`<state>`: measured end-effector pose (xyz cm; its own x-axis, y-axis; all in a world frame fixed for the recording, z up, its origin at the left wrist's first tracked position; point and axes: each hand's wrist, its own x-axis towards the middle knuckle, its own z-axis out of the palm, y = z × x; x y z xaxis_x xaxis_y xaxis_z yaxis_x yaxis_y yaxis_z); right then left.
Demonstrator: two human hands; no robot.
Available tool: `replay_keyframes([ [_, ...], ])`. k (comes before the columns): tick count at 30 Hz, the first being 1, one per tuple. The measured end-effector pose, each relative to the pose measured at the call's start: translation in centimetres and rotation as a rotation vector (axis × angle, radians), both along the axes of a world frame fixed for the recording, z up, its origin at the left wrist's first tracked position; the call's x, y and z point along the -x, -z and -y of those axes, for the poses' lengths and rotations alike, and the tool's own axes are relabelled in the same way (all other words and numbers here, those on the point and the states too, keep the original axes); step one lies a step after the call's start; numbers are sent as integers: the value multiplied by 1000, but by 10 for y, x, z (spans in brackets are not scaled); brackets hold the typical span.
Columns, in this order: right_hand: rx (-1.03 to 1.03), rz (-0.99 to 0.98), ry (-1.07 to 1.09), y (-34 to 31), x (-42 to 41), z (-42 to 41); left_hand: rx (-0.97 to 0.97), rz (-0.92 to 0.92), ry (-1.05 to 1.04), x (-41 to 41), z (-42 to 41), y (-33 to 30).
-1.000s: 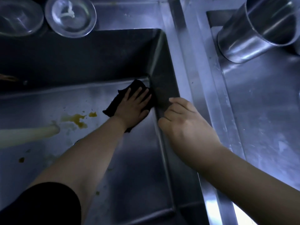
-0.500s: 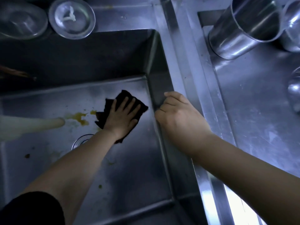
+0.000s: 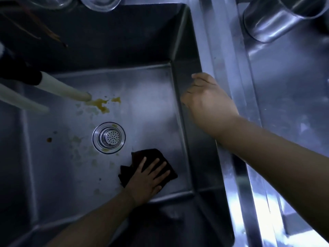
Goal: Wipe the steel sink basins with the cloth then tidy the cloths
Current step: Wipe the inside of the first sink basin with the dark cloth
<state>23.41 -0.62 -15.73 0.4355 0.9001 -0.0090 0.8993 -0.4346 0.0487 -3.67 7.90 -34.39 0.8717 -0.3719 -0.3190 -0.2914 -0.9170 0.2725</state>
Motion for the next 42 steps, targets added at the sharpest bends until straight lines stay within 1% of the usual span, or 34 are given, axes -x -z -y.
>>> replay_keyframes([
  [3,-21,-16,3,-1,0,1,9,0,64,5,-5,-1],
  [6,-48,-8,2,-1,1,1,13,-15,57,-14,-19,-1],
  [10,-49,5,0,-1,0,1,-15,-14,-73,-62,-45,-2],
  [15,-58,23,6,2,-2,1,-106,9,-229,-133,-75,-3],
  [20,-33,45,-6,7,-6,4,-141,29,-406,-190,-98,1],
  [24,-58,53,-6,7,-5,3,-125,-32,-492,-212,-110,-3],
  [27,-39,54,-22,3,-4,0,-114,-46,-546,-192,-98,-9],
  [30,-6,43,-36,-2,-2,-1,-73,-73,-589,-141,-77,-14],
  [32,1,49,-36,-4,-1,-3,-62,-117,-585,-103,-62,-17],
  [34,-10,65,-42,-6,-1,-4,-49,-203,-571,-73,-51,-23],
  [36,-7,89,-62,-10,0,-5,-77,-259,-558,-53,-43,-33],
  [38,77,122,-80,-13,3,-7,-78,-281,-513,-43,-41,-47],
  [40,170,155,-89,-15,14,-14,-20,-331,-507,-35,-44,-62],
  [42,220,88,-87,-18,36,-27,10,-344,-543,-25,-52,-83],
])
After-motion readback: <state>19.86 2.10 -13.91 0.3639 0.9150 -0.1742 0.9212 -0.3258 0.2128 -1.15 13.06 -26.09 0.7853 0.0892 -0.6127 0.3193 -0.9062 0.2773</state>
